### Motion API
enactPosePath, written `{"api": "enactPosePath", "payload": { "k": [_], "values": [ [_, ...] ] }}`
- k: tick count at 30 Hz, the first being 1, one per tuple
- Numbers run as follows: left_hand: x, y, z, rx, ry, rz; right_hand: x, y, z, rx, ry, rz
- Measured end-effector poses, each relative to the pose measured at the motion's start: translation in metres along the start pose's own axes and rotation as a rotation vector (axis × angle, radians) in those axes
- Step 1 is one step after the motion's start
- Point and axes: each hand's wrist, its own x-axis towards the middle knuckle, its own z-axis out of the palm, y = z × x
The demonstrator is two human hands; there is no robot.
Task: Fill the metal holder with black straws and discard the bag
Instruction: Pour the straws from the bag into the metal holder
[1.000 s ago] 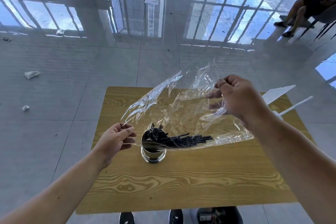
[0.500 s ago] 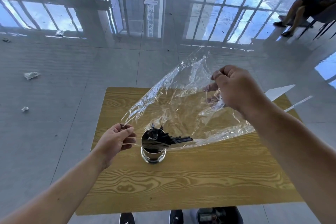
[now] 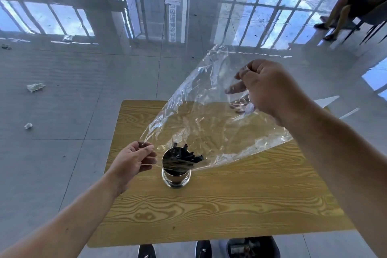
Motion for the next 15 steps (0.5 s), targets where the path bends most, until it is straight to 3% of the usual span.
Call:
{"api": "enactPosePath", "payload": {
  "k": [6,15],
  "values": [
    [-0.001,-0.001,-0.001,-0.015,0.000,-0.002,0.004,-0.021,0.011,0.008,-0.009,-0.029],
    [-0.005,0.009,-0.002,0.010,-0.025,0.030,-0.007,-0.021,-0.015,0.129,-0.060,0.099]
  ]
}}
